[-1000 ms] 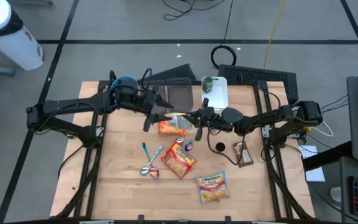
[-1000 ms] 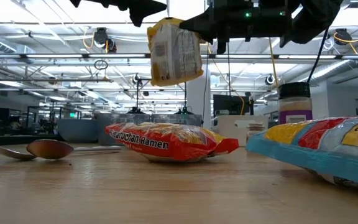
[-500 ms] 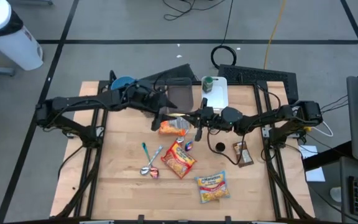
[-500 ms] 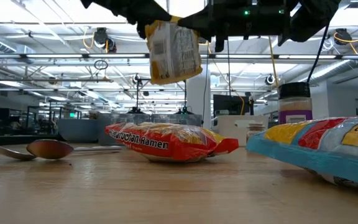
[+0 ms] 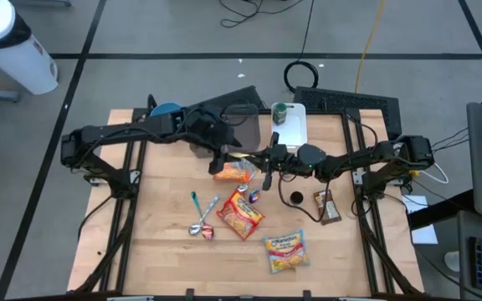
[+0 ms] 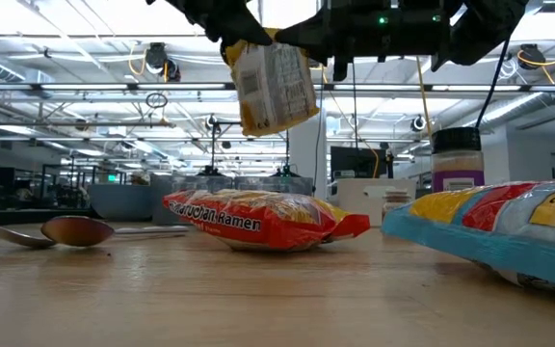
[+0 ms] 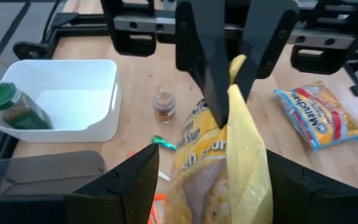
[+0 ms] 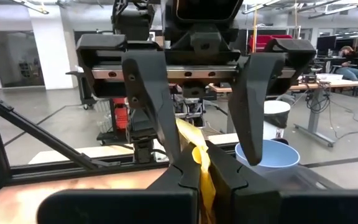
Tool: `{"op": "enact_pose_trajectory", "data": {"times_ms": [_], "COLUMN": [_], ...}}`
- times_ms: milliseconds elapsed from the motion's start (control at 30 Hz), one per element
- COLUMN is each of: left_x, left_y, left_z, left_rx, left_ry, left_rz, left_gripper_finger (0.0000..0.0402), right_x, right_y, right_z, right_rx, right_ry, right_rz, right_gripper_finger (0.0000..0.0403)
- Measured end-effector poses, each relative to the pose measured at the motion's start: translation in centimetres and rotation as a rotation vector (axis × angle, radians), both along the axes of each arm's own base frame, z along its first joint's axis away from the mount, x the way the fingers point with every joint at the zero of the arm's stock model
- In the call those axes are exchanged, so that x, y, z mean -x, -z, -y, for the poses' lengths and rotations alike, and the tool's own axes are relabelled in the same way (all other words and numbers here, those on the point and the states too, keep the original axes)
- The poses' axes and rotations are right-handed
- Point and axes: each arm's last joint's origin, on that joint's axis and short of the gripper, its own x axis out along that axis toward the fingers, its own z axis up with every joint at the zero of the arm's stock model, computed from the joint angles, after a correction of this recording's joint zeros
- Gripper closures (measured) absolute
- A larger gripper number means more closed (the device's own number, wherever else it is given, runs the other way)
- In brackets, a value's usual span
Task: Pick & Place Food Item
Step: Put the yellow noodle pack into the right black bin
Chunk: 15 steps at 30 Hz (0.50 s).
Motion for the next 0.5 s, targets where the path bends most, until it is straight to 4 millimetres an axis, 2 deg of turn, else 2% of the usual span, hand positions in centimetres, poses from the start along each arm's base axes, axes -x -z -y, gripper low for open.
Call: {"op": "enact_pose_trajectory", "data": {"times_ms": [200, 500], "left_x": [0.03, 0.11], "left_y": [0.06, 0.05], "left_z": [-0.05, -0.39], "left_rx": [-0.02, -0.03], "left_ry": [-0.009, -0.007], "left_rz": [-0.009, -0.006], "left_gripper_finger": [0.0185, 0.0298], "right_x": [0.0, 0.0], "right_y": [-0.01, -0.02], "right_z": [0.0, 0.05], "right_rx": [0.007, 0.01], "right_ry": [0.002, 0.009], "right_rz": [0.001, 0.001], "right_gripper_finger": [0.0403, 0.0403]}}
